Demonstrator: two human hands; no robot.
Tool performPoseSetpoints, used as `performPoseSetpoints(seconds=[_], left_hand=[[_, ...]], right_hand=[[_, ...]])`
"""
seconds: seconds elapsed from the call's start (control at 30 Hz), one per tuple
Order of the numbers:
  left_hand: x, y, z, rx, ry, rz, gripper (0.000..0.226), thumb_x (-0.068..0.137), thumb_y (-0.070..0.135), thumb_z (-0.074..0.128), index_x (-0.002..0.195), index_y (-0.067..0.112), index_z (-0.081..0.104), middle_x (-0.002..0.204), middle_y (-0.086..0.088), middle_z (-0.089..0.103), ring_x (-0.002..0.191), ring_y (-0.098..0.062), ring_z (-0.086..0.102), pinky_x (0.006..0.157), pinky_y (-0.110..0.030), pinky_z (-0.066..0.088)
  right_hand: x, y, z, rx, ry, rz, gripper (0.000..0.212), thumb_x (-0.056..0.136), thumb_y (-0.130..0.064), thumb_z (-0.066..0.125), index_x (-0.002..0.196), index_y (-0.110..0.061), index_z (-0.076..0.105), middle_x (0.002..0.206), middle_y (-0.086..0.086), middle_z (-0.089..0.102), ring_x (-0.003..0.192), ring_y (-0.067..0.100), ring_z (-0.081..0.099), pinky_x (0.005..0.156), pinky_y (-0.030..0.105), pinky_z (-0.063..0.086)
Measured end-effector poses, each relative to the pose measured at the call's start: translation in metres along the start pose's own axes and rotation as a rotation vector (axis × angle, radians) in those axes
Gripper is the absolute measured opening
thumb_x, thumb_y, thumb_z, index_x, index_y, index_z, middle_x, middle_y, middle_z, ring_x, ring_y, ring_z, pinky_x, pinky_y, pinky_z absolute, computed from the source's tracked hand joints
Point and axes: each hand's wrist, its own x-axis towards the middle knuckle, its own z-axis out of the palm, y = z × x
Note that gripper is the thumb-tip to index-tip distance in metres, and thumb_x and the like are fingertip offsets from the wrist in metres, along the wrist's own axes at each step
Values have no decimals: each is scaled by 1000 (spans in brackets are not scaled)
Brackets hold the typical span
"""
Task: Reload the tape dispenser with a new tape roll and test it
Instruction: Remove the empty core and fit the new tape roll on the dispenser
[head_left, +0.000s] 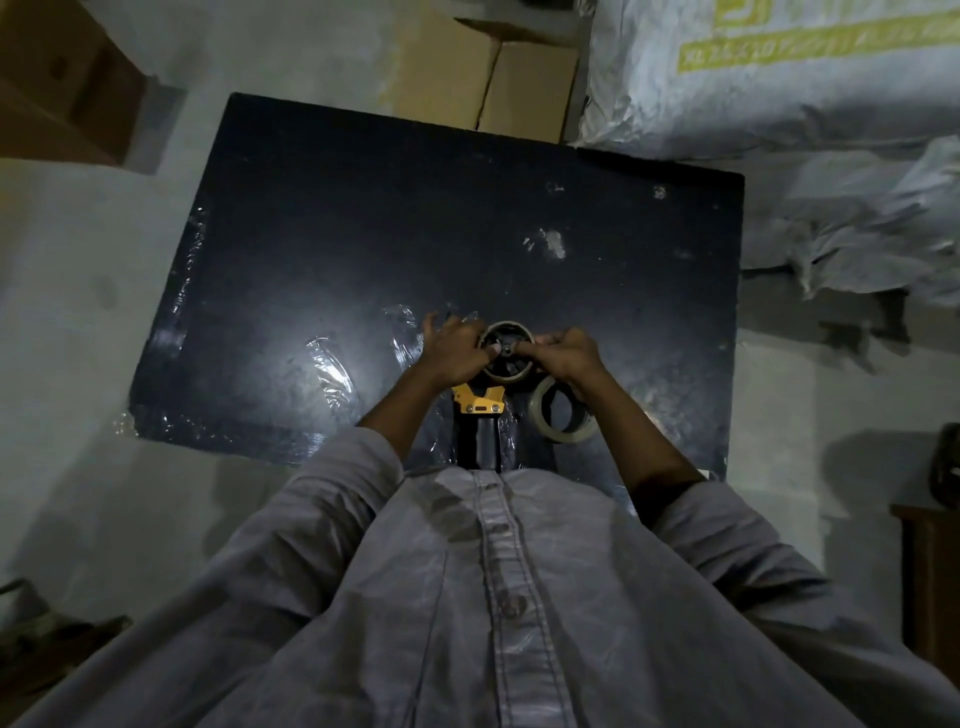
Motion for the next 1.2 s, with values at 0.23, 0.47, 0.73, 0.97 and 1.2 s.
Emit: performPoseSetpoints(seconds=[0.23,0.47,0.73,0.97,1.2], left_hand=[[-4,5,-1,-43,30,-58,38,102,53,62,126,23,67,114,-1,65,132,-29,54,117,-51,24],[-13,17,-4,-72,80,-63,36,102,47,67,125,21,57,117,-4,56,128,-27,48,112,-48,27],[-15,10,-2,-152,66,-55,28,104,51,65,113,31,48,110,-1,61,121,-28,55,111,-48,26],[-16,15,-2,-129,114,-47,28,100,45,68,107,31,45,100,3,60,112,-25,54,110,-50,29],[-17,5,9,-201,203,-20,30,97,57,66,107,32,54,100,8,68,106,-21,62,103,-46,30]], right_hand=[[0,2,2,-34,16,-8,44,80,-44,102,92,-5,85,83,5,86,91,25,86,94,50,71],[5,0,5,-48,21,24,45,77,-42,104,104,-13,83,96,4,87,92,20,86,94,50,71],[-4,2,1,-49,-4,-27,28,84,-31,101,98,-11,88,93,6,88,95,25,86,97,54,69],[-12,-3,1,-35,74,-12,37,74,-35,107,91,-10,87,88,6,87,90,25,86,91,54,71],[-19,-4,2,3,57,-60,44,79,-43,104,110,-17,86,97,-2,87,96,17,85,95,48,71]])
